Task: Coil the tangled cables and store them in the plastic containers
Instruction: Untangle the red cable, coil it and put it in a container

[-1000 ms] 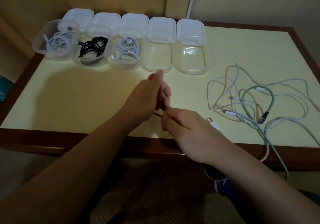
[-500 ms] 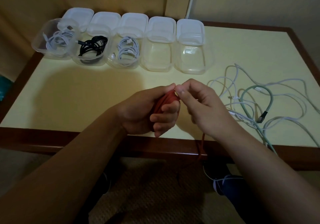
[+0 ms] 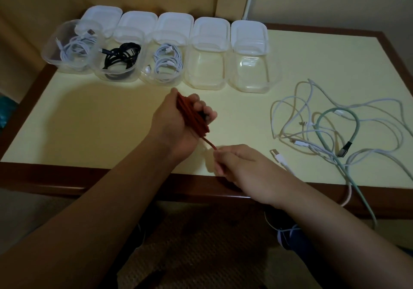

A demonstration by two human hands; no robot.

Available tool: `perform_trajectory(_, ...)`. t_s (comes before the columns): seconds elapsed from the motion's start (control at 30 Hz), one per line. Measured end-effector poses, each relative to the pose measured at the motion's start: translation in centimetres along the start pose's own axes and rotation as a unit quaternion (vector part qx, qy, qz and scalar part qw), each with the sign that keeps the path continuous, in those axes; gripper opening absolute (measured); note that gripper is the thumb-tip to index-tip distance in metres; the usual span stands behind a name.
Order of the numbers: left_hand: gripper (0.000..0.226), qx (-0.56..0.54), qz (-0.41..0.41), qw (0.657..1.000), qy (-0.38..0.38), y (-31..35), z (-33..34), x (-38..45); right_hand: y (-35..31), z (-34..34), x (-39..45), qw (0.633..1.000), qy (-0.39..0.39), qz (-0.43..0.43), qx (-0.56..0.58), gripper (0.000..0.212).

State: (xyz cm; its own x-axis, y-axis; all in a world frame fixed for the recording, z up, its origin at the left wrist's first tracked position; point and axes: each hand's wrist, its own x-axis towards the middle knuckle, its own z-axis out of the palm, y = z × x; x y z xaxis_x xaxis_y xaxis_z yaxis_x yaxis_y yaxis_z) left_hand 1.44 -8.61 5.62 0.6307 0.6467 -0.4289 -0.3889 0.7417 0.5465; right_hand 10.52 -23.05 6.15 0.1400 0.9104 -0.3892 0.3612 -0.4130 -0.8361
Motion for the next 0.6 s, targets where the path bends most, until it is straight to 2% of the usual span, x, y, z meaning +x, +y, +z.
perform_trajectory(0.03,0.058,0.082,0.028,0.996,0.012,-0.2,-0.2,0.3,-0.5,0.1,-0.4,1.0,0.013,-0.016,-0.023,0.04)
perform_trajectory(0.1,0.062,0.268,0.066,0.961,0.001,-0.4,-0.2,0.2,-1.3,0.0,-1.1,0.997,0.056,-0.04,-0.032,0.037)
perform_trajectory(0.2,0.066,0.511,0.087,0.853,-0.066,-0.7,0.5,-0.9,-1.7,-0.4,-1.6,0.99,0.12,-0.071,-0.002,0.037)
perform_trajectory(0.23,0.068,0.559,0.081,0.821,-0.083,-0.9,0.8,-1.4,-1.6,-0.5,-1.6,0.986,0.14,-0.086,-0.002,0.037)
perform_trajectory(0.3,0.072,0.598,0.031,0.792,-0.12,-1.0,0.7,-1.7,-1.3,-0.8,-1.3,0.98,0.165,-0.111,0.006,0.037)
perform_trajectory(0.33,0.072,0.592,-0.017,0.793,-0.146,-1.0,0.7,-1.8,-1.0,-1.0,-1.2,0.978,0.166,-0.121,0.022,0.035)
perform_trajectory(0.43,0.06,0.463,-0.16,0.844,-0.218,-1.0,0.2,-1.9,-0.1,-1.8,-0.5,0.972,0.191,-0.138,0.001,0.028)
perform_trajectory(0.47,0.063,0.427,-0.197,0.852,-0.23,-0.8,0.2,-1.9,0.1,-2.1,-0.3,0.97,0.2,-0.137,-0.001,0.03)
perform_trajectory(0.6,0.064,0.317,-0.268,0.867,-0.277,-0.5,0.6,-2.1,0.3,-2.6,0.5,0.966,0.218,-0.12,0.068,0.045)
